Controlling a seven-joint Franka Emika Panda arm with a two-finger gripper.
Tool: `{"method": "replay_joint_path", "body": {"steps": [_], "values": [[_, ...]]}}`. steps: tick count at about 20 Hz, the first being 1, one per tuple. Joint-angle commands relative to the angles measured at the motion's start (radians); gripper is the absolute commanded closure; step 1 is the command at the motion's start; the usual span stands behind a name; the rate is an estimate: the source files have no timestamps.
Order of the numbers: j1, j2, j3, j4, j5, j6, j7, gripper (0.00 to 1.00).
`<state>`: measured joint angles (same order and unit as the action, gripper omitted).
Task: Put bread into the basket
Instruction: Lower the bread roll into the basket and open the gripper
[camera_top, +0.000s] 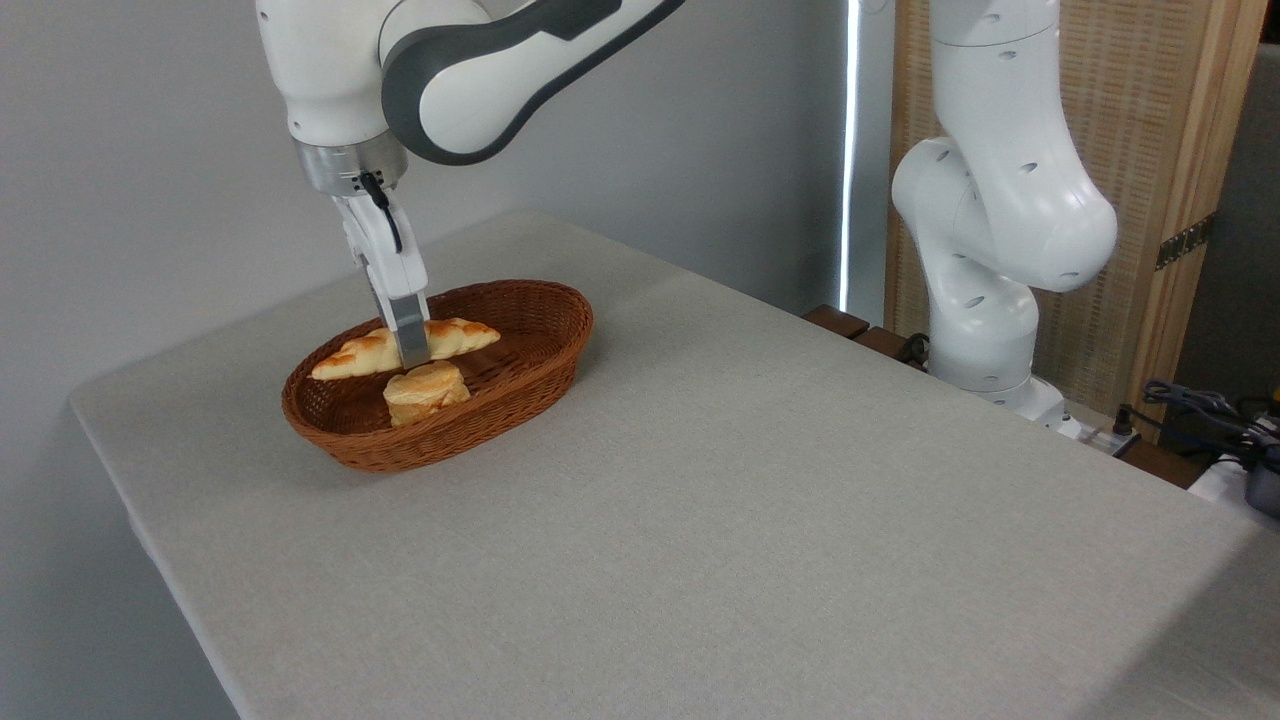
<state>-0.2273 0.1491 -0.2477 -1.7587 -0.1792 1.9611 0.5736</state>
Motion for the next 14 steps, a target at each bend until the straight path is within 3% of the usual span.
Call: {"method": "replay_joint_path", "body": {"steps": [1,10,14], "values": [[-0.012,-0.002,0.004,0.005,-0.008,-0.013,-0.007,0.00],[0.000,-0.009,0.028,0.007,-0.006,-0.010,-0.008,0.00],[0.008,-0.022,0.139,0.041,0.013,-0.007,-0.003,0.00]]}}
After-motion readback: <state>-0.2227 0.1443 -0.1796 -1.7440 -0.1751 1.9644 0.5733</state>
